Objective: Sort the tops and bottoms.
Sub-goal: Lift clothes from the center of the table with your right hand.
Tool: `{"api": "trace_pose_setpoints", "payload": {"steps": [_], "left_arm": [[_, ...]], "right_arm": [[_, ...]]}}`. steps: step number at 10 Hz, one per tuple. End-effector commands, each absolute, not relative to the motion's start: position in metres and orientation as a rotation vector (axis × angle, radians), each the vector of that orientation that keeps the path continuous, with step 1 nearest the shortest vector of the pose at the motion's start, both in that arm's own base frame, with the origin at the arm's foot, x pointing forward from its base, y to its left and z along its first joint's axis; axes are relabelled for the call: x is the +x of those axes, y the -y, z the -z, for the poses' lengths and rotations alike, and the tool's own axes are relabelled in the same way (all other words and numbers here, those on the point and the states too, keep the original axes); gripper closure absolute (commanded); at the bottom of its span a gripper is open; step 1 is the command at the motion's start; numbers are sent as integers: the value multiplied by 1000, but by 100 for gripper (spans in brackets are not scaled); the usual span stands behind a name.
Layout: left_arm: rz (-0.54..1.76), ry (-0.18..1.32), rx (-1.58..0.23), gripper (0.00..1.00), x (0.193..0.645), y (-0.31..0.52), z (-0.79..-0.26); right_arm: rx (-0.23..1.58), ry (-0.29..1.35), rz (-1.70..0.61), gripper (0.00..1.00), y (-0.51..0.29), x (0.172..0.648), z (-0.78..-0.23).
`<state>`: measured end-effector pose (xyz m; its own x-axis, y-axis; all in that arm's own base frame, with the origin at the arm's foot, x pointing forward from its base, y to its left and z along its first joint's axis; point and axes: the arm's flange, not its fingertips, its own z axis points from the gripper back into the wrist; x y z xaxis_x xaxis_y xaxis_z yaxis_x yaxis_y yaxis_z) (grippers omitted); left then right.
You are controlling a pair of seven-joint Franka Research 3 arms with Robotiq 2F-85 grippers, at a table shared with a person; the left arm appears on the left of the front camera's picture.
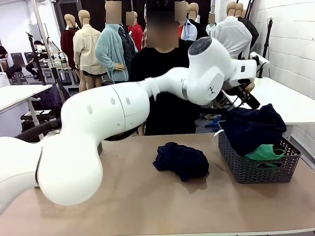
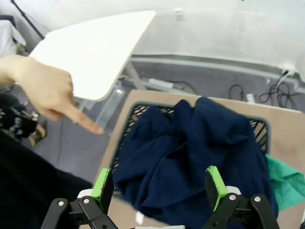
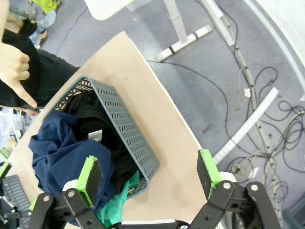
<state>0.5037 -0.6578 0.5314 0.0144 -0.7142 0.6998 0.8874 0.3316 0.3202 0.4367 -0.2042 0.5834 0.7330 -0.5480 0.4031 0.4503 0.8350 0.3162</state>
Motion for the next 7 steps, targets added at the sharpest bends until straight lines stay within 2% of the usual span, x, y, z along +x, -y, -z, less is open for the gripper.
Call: {"api": "trace_pose_setpoints", "payload": {"steps": [1,3,4,7], "left_arm": [[1218,895,-58,0,473,618,-557],[956,863,-45,0,457,526,-588],[775,835,25,0,445,470,-586],[239,810,25,0,360,339,-522]], "right_arm": [[185,503,542,0,204,436,-583],[185,503,542,0,204,436,-583],[185,503,542,0,204,436,-583],[185,503,542,0,204,436,-583]]}}
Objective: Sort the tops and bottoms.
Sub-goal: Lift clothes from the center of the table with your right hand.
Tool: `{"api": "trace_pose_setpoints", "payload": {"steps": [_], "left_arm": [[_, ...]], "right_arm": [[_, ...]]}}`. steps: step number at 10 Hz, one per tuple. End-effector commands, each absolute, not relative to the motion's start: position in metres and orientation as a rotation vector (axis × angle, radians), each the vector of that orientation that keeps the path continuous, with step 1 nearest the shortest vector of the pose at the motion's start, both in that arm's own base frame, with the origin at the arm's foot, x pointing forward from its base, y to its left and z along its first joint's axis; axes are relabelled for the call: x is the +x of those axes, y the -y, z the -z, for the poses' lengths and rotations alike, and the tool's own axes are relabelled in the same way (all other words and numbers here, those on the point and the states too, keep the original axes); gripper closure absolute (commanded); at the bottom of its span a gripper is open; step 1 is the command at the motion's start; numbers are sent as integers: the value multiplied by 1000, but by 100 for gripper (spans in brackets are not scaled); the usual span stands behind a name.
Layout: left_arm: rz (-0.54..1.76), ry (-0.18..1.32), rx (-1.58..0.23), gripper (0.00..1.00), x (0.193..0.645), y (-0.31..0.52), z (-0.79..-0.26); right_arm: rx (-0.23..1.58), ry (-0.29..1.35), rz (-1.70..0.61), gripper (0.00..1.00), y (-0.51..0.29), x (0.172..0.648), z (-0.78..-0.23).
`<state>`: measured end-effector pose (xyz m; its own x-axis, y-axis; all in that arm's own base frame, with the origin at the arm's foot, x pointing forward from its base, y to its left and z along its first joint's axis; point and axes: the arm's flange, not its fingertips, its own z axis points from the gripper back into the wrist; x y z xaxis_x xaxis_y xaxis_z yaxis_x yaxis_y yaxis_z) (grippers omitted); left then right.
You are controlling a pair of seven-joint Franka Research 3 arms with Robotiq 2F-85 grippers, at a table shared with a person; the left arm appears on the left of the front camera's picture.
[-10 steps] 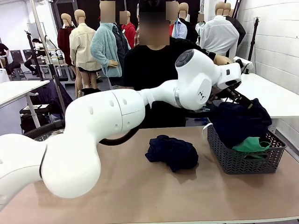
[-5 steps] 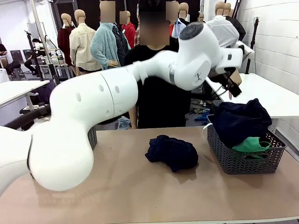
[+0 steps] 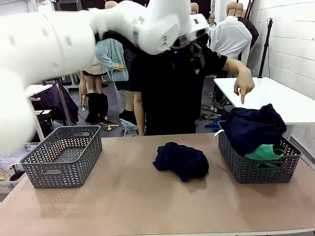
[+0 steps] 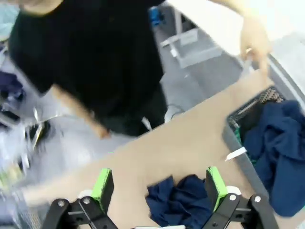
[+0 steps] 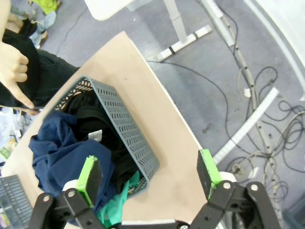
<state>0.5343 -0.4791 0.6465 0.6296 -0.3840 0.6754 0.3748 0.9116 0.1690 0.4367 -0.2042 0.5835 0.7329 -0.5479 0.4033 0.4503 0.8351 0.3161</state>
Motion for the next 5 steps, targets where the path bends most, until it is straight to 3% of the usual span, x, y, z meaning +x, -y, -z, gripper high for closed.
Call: {"api": "trace_pose_setpoints", "payload": {"steps": [1,3,4,5], "left_arm": [[133,813,10,0,341,318,-495],[76,957,-52,0,319,305,-473],[151,1087,-17,0,338,334,-484],[108,811,-48,0,475,427,-595]], "right_arm": [[185,503,542,0,204,436,-583],[185,503,542,0,204,436,-583],[185,503,542,0,204,436,-583],[185,503,542,0,204,436,-583]]}}
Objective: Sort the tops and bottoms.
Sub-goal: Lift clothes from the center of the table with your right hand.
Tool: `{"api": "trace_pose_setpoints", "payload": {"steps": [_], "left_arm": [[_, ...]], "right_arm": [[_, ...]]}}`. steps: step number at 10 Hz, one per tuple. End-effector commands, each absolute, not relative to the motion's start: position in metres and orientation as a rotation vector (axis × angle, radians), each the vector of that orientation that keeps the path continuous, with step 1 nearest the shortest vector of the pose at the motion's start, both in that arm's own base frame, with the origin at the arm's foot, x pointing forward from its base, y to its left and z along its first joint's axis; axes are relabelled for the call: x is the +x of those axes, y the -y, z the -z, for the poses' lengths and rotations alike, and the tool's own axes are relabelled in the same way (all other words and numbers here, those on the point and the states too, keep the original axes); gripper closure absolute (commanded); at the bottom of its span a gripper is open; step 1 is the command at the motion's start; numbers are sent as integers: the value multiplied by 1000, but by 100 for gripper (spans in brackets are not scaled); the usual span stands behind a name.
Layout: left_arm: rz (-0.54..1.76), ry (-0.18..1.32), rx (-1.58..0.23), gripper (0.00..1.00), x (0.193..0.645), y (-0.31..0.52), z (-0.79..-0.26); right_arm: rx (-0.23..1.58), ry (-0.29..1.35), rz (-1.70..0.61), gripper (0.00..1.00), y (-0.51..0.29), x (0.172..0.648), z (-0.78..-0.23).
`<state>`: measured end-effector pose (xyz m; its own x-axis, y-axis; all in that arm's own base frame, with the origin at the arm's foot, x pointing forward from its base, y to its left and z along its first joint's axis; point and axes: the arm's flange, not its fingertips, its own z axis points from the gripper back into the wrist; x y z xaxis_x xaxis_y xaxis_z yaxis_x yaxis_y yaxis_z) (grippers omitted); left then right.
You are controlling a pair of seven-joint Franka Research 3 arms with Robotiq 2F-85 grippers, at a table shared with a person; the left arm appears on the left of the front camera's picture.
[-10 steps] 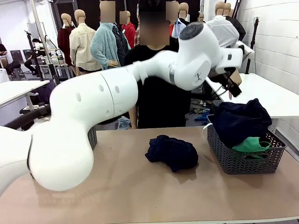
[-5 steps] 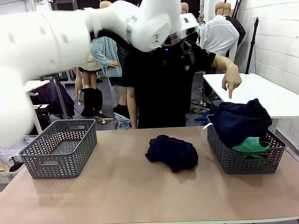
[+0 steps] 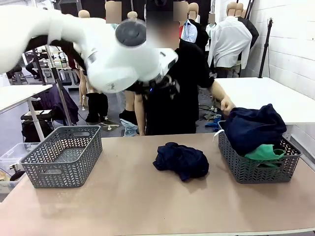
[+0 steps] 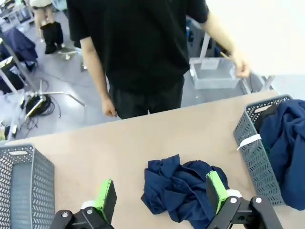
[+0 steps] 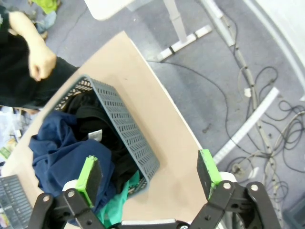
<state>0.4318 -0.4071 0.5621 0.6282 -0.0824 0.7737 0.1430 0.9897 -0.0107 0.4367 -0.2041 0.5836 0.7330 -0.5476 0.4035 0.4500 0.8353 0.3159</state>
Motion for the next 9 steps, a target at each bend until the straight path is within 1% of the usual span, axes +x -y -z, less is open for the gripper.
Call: {"api": "trace_pose_setpoints", "payload": {"steps": [1,3,4,5,6,7,8,9], "left_arm": [[108,811,-48,0,475,427,-595],[108,811,-48,0,475,427,-595],[112,831,-73,0,454,415,-578],[39,861,11,0,468,381,-605],[-52,875,55,0,472,330,-633],[-163,840,80,0,466,269,-659],[-233,805,35,0,452,224,-672],[-250,783,-21,0,443,181,-679]], "right_arm": [[185,503,542,0,204,436,-583],[185,503,542,0,204,436,-583],[185,503,542,0,204,436,-583],[185,503,542,0,204,436,-583],[185,503,542,0,204,436,-583],[185,503,542,0,204,436,-583],[185,503,542,0,204,436,-583],[185,503,542,0,204,436,-583]]}}
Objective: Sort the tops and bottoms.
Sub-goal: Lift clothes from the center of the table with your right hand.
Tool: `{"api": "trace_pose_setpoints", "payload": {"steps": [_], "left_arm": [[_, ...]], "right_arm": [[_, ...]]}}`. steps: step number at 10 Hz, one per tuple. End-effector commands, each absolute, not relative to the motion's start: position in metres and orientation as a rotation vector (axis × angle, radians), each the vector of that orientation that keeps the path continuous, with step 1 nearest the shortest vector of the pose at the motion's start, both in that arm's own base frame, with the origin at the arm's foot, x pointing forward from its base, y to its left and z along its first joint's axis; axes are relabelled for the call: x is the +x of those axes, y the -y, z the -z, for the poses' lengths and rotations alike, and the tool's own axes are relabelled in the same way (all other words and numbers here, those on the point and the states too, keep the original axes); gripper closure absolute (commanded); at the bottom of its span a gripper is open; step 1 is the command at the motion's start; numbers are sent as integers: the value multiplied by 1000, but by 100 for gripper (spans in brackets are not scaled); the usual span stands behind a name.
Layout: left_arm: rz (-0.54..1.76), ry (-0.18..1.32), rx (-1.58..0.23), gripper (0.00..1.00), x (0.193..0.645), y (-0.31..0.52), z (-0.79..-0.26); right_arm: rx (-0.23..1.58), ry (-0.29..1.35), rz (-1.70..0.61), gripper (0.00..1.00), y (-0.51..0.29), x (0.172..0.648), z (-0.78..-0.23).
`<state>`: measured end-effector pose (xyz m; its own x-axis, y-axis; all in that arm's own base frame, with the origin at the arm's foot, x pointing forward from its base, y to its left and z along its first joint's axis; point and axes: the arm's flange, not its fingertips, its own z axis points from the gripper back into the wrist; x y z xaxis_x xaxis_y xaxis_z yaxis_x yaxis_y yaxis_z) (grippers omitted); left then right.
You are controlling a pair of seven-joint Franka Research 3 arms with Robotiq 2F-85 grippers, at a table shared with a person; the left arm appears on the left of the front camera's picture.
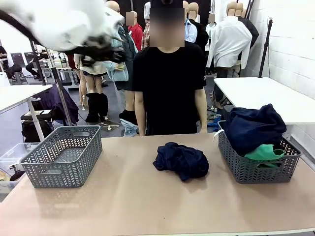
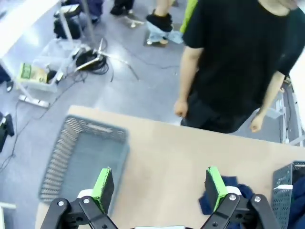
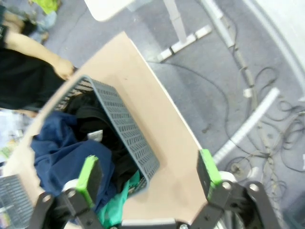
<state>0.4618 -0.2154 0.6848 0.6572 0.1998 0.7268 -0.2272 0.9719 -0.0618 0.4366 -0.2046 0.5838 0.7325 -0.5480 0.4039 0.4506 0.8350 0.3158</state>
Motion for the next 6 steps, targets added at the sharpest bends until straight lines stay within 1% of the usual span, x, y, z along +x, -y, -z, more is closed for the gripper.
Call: {"api": "trace_pose_setpoints", "payload": {"steps": [1,2,3,4,5,6], "left_arm": [[-314,724,-58,0,436,133,-677],[-465,694,-69,0,440,92,-663],[-514,636,-30,0,443,61,-637],[-532,583,-34,0,447,44,-617],[-503,565,-45,0,441,36,-601],[-521,527,-33,0,435,26,-590]], "right_arm": [[185,503,542,0,204,436,-583],[185,503,542,0,204,436,-583],[185,503,542,0,204,436,-583],[185,503,542,0,204,436,-583],[185,503,542,0,204,436,-583],[185,503,542,0,204,436,-583]]}}
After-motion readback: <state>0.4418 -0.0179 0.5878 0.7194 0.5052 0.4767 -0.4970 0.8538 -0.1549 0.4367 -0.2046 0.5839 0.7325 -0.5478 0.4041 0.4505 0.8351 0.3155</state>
